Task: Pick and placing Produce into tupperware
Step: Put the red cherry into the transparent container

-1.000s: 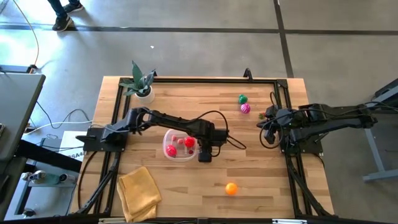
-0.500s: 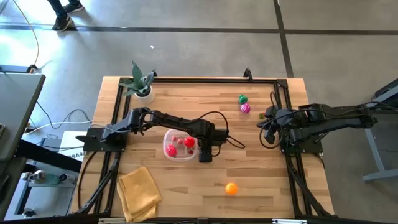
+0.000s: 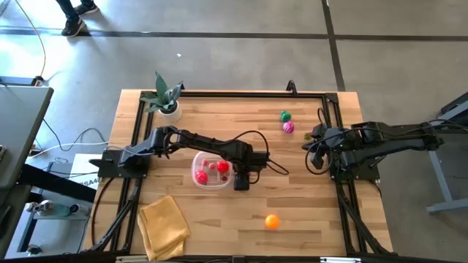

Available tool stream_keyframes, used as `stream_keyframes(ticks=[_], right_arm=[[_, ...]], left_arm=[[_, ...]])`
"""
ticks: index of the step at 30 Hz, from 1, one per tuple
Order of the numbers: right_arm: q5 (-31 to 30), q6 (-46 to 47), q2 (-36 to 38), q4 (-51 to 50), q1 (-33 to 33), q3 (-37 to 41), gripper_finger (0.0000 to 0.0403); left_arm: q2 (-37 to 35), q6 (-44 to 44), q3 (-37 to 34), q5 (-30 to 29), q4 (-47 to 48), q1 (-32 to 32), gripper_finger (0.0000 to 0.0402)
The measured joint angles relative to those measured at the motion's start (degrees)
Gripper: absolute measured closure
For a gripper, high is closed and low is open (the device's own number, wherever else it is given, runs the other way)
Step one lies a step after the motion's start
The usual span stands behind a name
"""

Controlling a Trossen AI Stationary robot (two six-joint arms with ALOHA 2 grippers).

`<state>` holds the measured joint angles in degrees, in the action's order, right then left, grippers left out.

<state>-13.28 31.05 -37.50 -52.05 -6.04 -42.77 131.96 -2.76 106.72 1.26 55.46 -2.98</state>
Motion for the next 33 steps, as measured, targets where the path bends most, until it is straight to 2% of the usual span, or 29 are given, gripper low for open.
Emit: stream_keyframes(ticks=[16, 33], right_arm=[[0.0, 0.0, 0.0, 0.0, 0.0, 0.0, 0.0402], [0.0, 0.0, 0.0, 0.0, 0.0, 0.0, 0.0402]], left_arm=[[0.6, 1.0, 0.0, 0.8, -3.5, 0.0, 0.024], [1.6, -0.1, 0.0, 1.8, -1.4, 0.0, 0.024]])
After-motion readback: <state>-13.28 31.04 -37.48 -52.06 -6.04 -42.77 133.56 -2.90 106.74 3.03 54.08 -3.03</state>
